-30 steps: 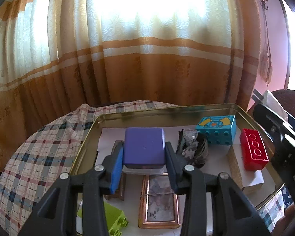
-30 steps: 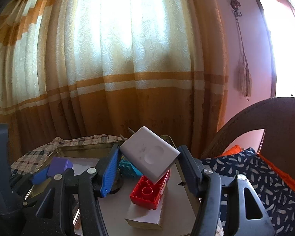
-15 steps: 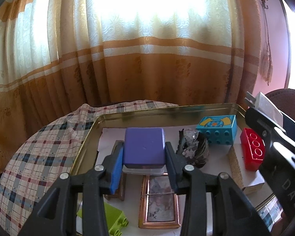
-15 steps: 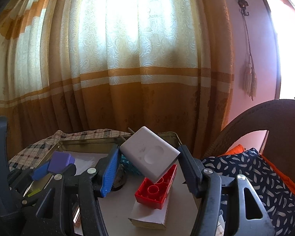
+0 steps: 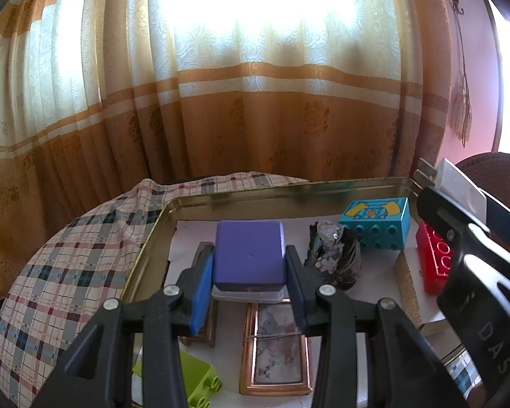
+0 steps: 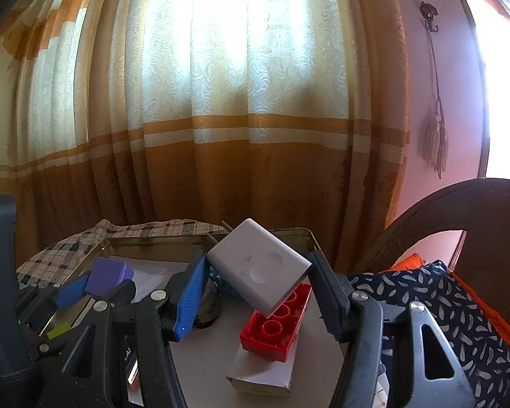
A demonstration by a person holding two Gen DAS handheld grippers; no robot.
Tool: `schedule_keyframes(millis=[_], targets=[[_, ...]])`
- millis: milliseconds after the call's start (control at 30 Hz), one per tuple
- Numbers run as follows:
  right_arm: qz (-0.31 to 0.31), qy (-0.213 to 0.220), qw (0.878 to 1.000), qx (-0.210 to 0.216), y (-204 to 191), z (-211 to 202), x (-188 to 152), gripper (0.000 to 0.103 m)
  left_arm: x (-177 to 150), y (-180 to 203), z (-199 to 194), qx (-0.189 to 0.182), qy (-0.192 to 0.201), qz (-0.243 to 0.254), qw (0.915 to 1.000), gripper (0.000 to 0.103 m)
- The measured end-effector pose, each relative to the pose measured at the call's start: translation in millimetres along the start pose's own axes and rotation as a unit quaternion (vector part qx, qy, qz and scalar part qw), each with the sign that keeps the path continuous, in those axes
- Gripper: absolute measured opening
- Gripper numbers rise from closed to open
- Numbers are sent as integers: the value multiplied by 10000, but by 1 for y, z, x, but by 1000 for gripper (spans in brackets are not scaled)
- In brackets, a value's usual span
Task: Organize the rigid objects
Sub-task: 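Lower the purple and white blocks into the gold tray with both tools, then open both tools to drop the purple and white blocks into the tray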
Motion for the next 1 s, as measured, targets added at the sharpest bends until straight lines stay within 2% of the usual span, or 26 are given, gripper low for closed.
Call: schedule_keyframes(millis=[233, 267, 300, 333, 400, 467, 600, 1000], targets=[[-49, -62, 9999, 62, -4, 3, -2, 63, -1, -1, 0, 53, -1, -20, 10000, 41], [-52, -90, 9999, 91, -5, 4, -2, 63, -1, -1, -1, 85, 20, -23, 10000, 47], [-52, -103, 9999, 92, -5, 4, -2, 63, -1, -2, -1, 98, 32, -14, 9999, 60], [-52, -110, 9999, 84, -4, 4, -2, 63, 0, -2, -2, 132, 49, -7, 9999, 67], [-41, -85, 9999, 91, -4, 3, -2, 63, 1, -3, -6, 210, 146, -2, 9997, 94], [-30, 17, 10000, 85, -4, -1, 0, 63, 3, -3, -12, 243, 319, -4, 9992, 102], [-59, 213, 9997, 45, -4, -9, 4, 74, 4, 3, -14, 257, 356, 151, 9989, 103], [127, 289, 9995, 13, 5, -12, 6, 78, 6, 3, -13, 235, 305, 109, 9992, 103]])
Point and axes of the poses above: each gripper's, at about its wrist camera, not at the fingertips, and z roughly the way its jaws point, y to its right, x to its top, the point moved 10 cm from there along z, roughly the way its jaws point, and after that the axes turned 5 degrees about -y, right-handed, at the moved point
